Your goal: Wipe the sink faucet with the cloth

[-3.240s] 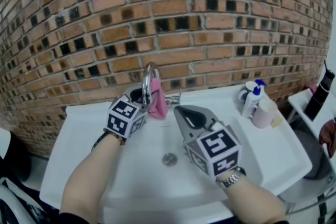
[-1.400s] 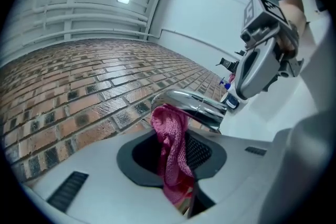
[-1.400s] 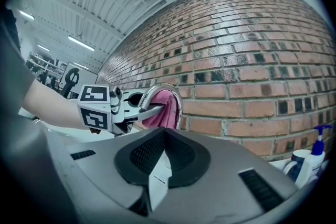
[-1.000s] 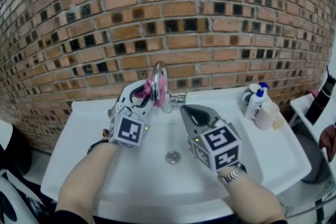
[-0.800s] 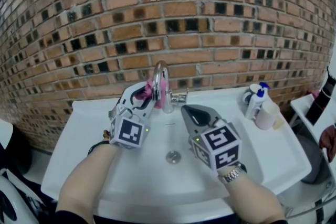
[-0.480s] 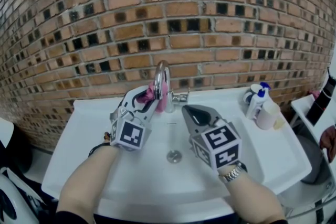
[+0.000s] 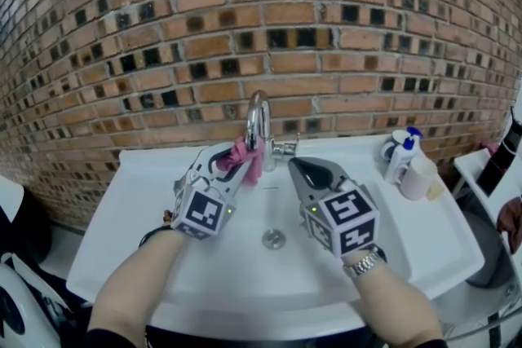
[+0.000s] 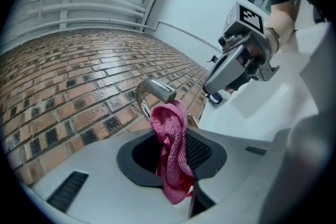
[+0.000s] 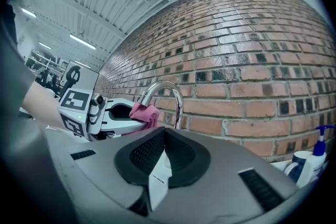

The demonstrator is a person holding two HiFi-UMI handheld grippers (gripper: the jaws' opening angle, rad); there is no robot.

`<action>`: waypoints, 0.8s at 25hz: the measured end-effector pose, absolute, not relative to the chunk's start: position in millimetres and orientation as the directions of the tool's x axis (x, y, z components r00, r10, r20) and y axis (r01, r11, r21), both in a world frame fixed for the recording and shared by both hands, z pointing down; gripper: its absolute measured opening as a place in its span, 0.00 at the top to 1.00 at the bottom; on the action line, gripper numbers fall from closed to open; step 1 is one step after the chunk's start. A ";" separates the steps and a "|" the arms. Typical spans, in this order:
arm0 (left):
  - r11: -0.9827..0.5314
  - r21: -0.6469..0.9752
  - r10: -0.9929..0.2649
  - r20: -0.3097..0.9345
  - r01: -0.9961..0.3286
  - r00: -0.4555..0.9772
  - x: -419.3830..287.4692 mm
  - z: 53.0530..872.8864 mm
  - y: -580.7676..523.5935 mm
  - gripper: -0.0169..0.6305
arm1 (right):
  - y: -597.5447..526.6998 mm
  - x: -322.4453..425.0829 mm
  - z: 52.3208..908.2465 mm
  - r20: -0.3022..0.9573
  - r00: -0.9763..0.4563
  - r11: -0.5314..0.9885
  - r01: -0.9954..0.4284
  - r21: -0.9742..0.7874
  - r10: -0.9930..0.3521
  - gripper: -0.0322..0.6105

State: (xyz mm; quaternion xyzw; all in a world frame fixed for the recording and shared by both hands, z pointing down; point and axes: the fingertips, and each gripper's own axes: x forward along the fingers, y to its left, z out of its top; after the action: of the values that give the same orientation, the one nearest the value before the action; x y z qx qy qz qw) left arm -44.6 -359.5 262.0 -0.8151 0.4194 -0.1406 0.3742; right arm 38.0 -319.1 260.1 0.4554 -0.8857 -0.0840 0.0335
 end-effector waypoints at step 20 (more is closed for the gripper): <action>-0.754 -0.303 -0.618 0.028 -0.583 0.786 -33.9 297.1 -292.0 0.82 | -304.6 7.2 282.6 0.022 -0.828 0.827 -0.557 0.081 -0.560 0.72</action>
State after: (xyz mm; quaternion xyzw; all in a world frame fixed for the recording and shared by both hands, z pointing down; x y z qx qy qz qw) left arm -33.9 -292.0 297.1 -0.9345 0.3211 -0.0629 0.1403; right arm 7.2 -304.6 282.6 0.2922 -0.9554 -0.0357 0.0224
